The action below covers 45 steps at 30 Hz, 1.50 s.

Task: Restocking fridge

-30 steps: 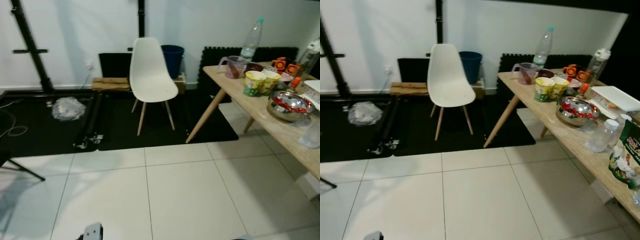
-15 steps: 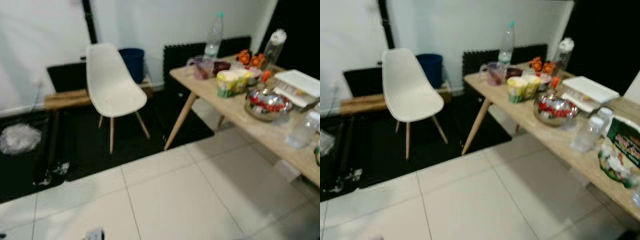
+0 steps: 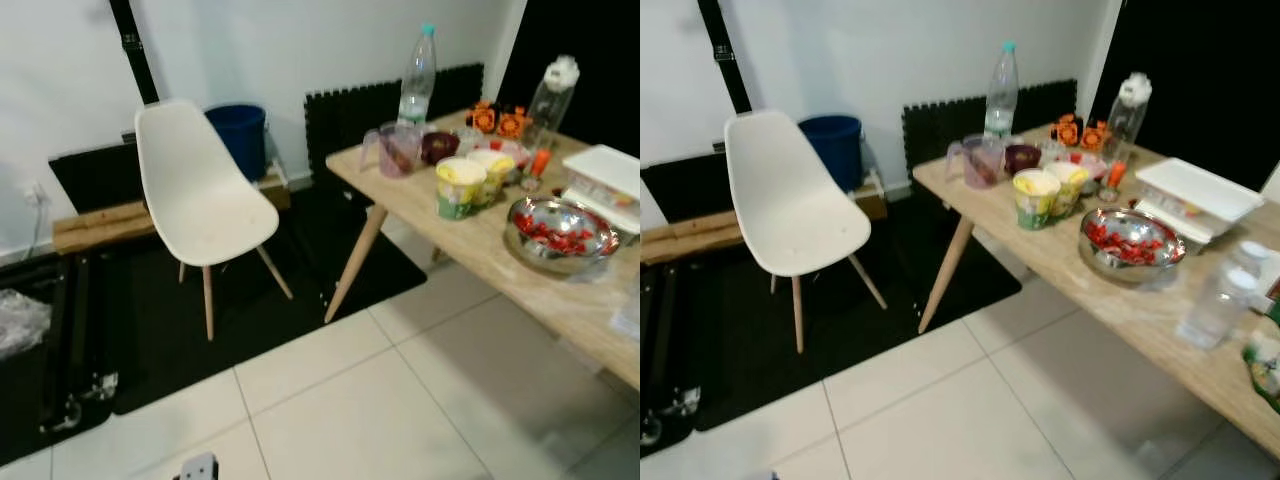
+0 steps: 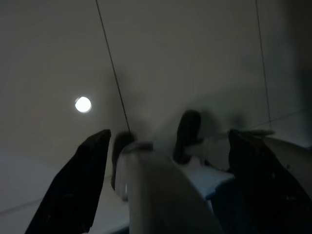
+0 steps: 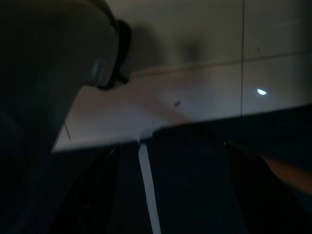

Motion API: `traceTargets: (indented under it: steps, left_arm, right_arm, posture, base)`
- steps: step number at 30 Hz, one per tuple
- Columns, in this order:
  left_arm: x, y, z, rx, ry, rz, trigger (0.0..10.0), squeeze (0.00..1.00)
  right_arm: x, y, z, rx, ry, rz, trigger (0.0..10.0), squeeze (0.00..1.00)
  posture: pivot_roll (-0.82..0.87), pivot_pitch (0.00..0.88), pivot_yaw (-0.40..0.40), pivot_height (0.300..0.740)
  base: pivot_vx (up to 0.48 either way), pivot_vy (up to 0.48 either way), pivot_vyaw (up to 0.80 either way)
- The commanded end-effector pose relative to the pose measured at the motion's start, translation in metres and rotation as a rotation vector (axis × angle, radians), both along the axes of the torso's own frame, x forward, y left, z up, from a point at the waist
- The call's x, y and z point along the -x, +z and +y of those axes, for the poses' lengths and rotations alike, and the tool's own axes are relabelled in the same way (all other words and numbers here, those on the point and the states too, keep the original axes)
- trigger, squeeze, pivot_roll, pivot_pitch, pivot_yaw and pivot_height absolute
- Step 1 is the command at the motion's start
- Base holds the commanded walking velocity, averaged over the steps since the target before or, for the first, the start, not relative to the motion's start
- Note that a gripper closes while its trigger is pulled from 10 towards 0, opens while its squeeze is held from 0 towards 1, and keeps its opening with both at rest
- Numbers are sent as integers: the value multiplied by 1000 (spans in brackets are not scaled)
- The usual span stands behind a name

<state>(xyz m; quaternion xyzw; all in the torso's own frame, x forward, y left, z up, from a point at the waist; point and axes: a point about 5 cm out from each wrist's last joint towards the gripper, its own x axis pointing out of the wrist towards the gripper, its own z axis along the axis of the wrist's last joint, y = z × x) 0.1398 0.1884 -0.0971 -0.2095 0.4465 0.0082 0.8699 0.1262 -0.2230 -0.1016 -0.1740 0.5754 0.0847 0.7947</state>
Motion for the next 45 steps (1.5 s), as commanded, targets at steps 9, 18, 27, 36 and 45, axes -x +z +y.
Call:
traceTargets:
  steps: [9, 18, 27, 36, 45]
  left_arm:
    - [-3, 0, -6, 9, -10, -2, 10000, 0]
    - [1, -2, -7, 8, 8, 12, 10000, 0]
    - [2, -2, -7, 9, 10, 12, 10000, 0]
    - [0, -1, -8, 9, 7, 8, 10000, 0]
    - [1, -1, -6, 1, -5, 10, 10000, 0]
  right_arm:
    - [-8, 3, -5, 20, 2, -20, 10000, 0]
    - [-6, 4, -8, 24, -4, -9, 10000, 0]
    - [-1, 2, -9, 25, -14, 3, 10000, 0]
    - [0, 2, -11, 31, -20, 9, 10000, 0]
    - [3, 2, -12, 40, -25, 15, 10000, 0]
  posture:
    - [-93, 0, 18, 740]
    - [-93, 0, 14, 740]
    - [-94, 0, 15, 740]
    - [-95, 0, 15, 740]
    - [-93, 0, 22, 740]
  base:
    - [317, 0, 0]
    - [132, 0, -500]
    - [0, 0, -781]
    - [0, 0, -782]
    - [0, 0, -781]
